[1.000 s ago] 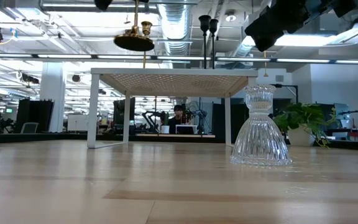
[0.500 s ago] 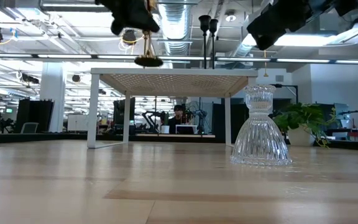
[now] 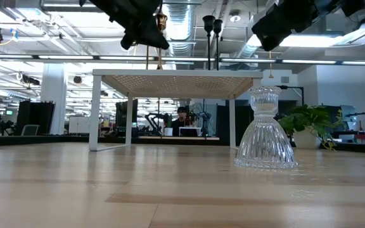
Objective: Pick & Place candle stick holders
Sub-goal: Put the golden candle holder on the shelf aligned with the other golden candle holder
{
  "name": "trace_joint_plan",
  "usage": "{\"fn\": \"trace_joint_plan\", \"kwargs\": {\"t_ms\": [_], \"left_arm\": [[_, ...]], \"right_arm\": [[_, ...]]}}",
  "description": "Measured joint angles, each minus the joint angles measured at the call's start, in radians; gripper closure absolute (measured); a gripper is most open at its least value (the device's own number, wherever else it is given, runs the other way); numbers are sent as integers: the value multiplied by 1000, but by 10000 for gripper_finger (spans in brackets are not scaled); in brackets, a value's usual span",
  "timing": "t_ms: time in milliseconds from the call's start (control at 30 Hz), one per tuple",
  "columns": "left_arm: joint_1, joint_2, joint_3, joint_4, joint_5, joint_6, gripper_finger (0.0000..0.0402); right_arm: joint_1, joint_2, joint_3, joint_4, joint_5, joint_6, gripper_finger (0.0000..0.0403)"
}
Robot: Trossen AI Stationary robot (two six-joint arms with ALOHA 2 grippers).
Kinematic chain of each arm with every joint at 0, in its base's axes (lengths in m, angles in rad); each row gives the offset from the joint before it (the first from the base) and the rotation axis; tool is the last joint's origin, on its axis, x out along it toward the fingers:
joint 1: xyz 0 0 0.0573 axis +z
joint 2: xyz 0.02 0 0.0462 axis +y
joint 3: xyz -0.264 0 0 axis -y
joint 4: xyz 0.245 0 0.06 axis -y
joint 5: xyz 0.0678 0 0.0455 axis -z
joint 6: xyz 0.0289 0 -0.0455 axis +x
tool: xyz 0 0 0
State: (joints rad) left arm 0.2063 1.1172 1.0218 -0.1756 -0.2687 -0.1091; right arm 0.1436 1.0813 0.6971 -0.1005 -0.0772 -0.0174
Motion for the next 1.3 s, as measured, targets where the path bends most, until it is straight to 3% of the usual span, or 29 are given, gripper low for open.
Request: {"fn": "trace_joint_plan", "kwargs": {"t_ms": [1300], "left_arm": [[30,27,-59,61,-34,-26,374]], "right_arm": [[0,0,0,-10,0,0,403]]}}
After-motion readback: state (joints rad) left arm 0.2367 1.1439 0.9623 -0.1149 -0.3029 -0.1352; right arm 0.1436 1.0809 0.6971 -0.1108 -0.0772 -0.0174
